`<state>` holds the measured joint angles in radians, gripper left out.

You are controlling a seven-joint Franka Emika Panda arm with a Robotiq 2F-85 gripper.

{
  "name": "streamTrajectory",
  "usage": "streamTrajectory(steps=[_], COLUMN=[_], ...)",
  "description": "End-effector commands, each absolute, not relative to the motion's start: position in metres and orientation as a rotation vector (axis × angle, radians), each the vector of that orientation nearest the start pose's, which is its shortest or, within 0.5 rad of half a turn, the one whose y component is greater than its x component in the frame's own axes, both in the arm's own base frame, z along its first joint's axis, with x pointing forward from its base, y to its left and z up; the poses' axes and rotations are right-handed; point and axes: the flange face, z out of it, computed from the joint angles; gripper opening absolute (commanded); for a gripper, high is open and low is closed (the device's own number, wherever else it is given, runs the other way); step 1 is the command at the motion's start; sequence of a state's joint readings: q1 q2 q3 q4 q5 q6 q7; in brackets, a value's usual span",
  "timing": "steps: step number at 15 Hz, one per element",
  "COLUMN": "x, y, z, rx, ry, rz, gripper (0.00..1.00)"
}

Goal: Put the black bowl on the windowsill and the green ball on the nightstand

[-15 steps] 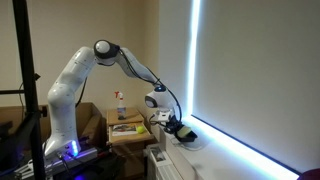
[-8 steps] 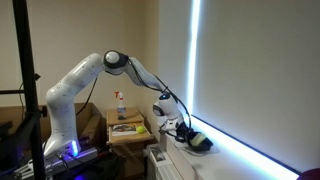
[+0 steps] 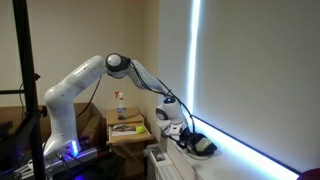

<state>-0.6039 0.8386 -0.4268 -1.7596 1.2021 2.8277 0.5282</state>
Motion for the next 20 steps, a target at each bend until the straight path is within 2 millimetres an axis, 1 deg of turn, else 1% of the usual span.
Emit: streamTrajectory(steps=[1, 2, 4, 5, 7, 8, 10, 12, 13, 14, 15, 16, 17, 18, 19, 20], x=[0.356, 0.365, 0.385, 0.394, 0.404, 0.406, 0.404, 0.395, 0.389, 0.385, 0.405, 0.399, 0.395, 0.393, 0.398, 0.402], y=[-0.537, -0.529, -0.499, -0.483, -0.443, -0.422, -0.376, -0.330, -0.314, -0.307, -0.328, -0.316, -0.310, -0.308, -0.300, -0.285], z=[0.202, 0.220, 0.250, 0.267, 0.288, 0.295, 0.294, 0.286, 0.282, 0.283, 0.280, 0.278, 0.279, 0.280, 0.268, 0.260], rx=[-1.043, -1.088, -1.162, -1.214, -1.304, -1.344, -1.431, -1.533, -1.592, -1.646, -1.568, -1.606, -1.619, -1.624, -1.644, -1.682], ry=[2.595, 2.535, 2.426, 2.372, 2.275, 2.234, 2.164, 2.106, 2.082, 2.048, 2.118, 2.099, 2.088, 2.083, 2.074, 2.047], rz=[-0.604, -0.628, -0.609, -0.607, -0.552, -0.509, -0.413, -0.312, -0.266, -0.222, -0.287, -0.254, -0.241, -0.238, -0.174, -0.146], gripper=[0.74, 0.82, 0.95, 1.00, 1.00, 1.00, 1.00, 1.00, 1.00, 1.00, 1.00, 1.00, 1.00, 1.00, 1.00, 1.00])
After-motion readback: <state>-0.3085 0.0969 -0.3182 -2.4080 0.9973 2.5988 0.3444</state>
